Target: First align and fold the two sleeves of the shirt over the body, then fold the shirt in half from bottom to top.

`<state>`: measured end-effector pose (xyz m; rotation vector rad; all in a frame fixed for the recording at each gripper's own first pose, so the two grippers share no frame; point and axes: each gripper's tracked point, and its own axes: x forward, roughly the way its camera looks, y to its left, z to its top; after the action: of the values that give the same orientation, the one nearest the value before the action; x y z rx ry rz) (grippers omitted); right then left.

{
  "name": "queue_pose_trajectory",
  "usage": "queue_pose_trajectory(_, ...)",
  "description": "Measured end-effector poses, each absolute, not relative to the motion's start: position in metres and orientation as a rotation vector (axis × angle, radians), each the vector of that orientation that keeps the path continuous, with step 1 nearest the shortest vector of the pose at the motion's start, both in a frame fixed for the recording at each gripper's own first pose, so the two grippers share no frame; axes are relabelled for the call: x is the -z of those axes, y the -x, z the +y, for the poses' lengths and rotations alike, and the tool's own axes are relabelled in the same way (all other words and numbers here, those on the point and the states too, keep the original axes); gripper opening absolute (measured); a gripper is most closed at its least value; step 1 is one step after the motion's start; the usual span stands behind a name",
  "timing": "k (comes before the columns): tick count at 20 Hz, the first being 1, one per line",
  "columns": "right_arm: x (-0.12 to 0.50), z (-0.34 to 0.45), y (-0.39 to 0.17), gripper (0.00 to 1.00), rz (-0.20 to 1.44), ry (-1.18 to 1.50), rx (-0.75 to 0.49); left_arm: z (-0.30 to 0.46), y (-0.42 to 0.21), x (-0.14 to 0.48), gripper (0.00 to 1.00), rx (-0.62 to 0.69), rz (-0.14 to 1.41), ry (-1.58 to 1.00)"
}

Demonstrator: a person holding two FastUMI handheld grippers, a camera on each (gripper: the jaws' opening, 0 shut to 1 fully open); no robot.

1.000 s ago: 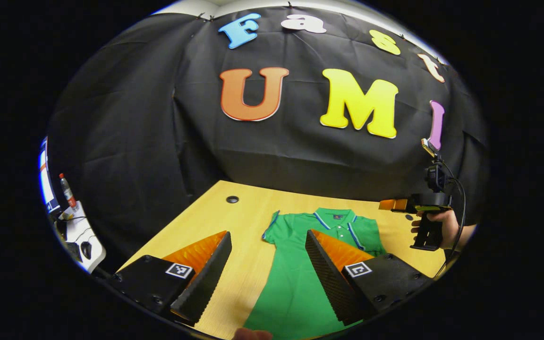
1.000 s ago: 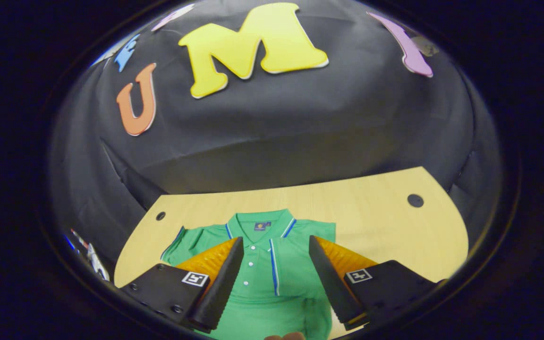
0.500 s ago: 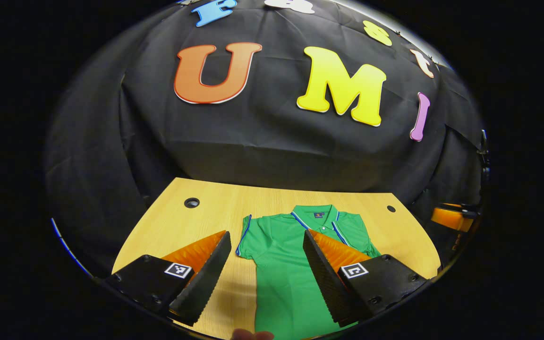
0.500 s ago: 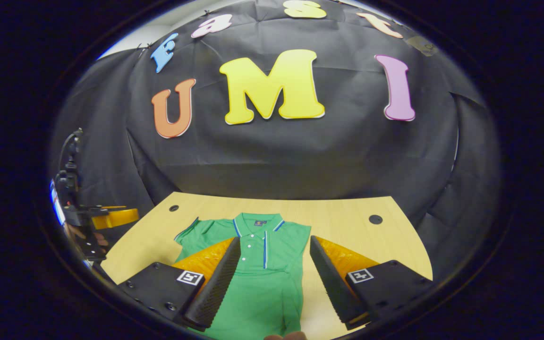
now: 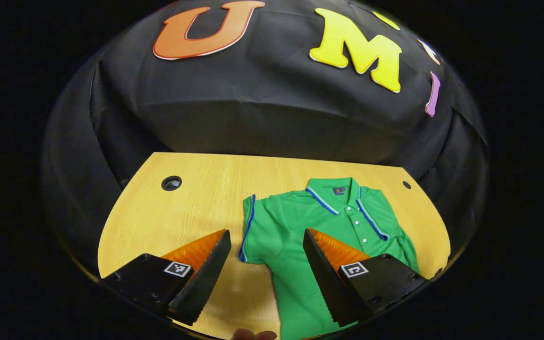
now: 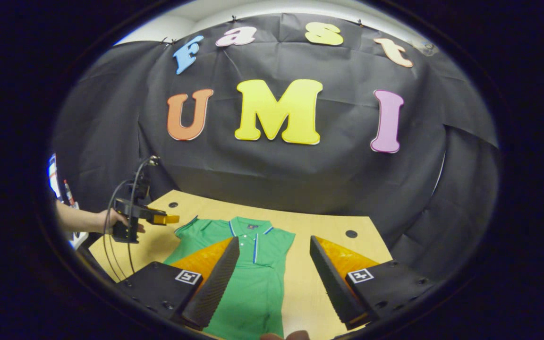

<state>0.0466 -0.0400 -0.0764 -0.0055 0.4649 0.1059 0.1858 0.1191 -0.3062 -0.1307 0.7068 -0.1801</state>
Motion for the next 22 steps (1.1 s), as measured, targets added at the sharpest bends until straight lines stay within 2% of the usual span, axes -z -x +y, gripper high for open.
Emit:
queue_pose_trajectory(11,0.098,-0.047,-0.036,0.96,0.535,0.007,-0.028,0.128,-0.223,0.385,0.98,0.21,0.803,0.119)
queue_pose_trajectory(15,0.111,-0.052,-0.033,0.95,0.568,-0.013,-0.009,0.133,-0.23,0.399,0.9,0.198,0.834,0.053)
queue_pose_trajectory(17,0.114,-0.055,-0.034,0.96,0.576,-0.028,0.003,0.134,-0.234,0.399,0.74,0.194,0.833,0.024)
queue_pose_trajectory(20,0.119,-0.058,-0.034,0.95,0.584,-0.03,0.011,0.137,-0.238,0.402,0.38,0.19,0.833,0.0)
queue_pose_trajectory(21,0.12,-0.059,-0.034,0.95,0.582,-0.027,0.014,0.136,-0.237,0.401,0.34,0.197,0.835,0.004)
queue_pose_trajectory(22,0.122,-0.06,-0.034,0.95,0.583,-0.027,0.017,0.134,-0.236,0.401,0.19,0.217,0.836,0.009)
